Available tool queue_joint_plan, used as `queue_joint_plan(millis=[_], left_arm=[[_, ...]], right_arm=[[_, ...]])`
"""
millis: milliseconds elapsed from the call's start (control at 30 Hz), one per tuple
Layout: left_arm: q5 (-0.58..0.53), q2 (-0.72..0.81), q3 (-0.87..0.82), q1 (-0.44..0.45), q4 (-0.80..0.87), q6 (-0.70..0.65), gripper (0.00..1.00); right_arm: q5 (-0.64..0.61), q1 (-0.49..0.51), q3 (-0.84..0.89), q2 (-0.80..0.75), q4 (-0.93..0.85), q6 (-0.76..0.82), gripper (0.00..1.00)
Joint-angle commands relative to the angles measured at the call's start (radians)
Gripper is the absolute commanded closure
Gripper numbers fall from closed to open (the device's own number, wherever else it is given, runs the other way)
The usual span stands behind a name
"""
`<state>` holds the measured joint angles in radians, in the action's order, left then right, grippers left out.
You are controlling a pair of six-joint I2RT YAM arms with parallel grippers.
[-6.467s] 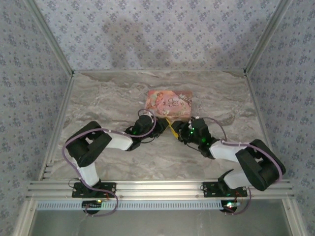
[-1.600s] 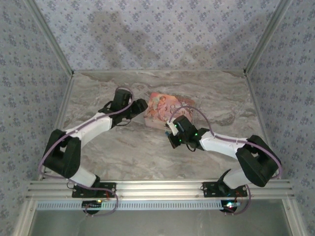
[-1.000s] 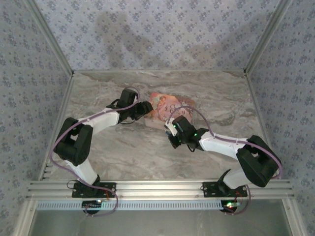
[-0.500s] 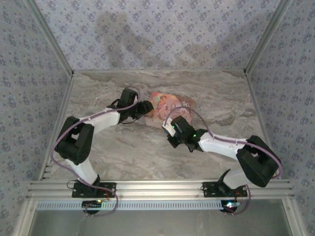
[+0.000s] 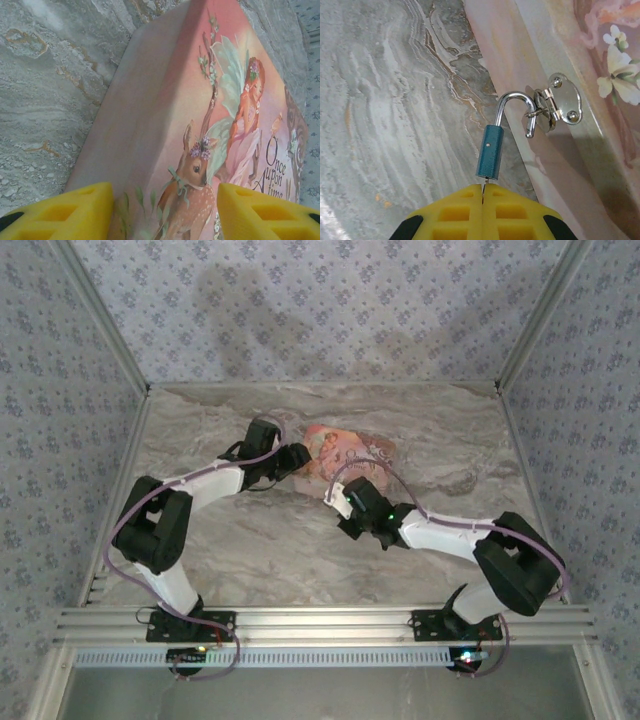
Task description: Unlock the padlock with the key
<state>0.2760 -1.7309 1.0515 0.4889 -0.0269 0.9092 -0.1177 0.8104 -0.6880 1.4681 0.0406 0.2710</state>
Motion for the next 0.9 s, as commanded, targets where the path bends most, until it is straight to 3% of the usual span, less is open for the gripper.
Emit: queue_joint_plan(millis=[0,267,467,867], left_arm=[[0.071,-0.024,0.022,0.025,0.023,0.005,0.44],[0.076,-0.044,0.047,0.03,0.038,-0.005,0.44],[0.076,-0.046,0.049,0.037,0.04,-0.003,0.44],[0.071,-0.035,0.05,0.022,0.062,-0.024,0.44]], right_arm=[[-0.069,-0.004,0.027,0.014,0.195,0.082,1.0],[-0.071,0.009,0.024,0.029,0.323,0.201,1.0],[-0.099,0.039,-0.045,0.092,0.315,0.307,1.0],[-0.177,0.072,0.004,0.054,0.331,0.357,1.0]])
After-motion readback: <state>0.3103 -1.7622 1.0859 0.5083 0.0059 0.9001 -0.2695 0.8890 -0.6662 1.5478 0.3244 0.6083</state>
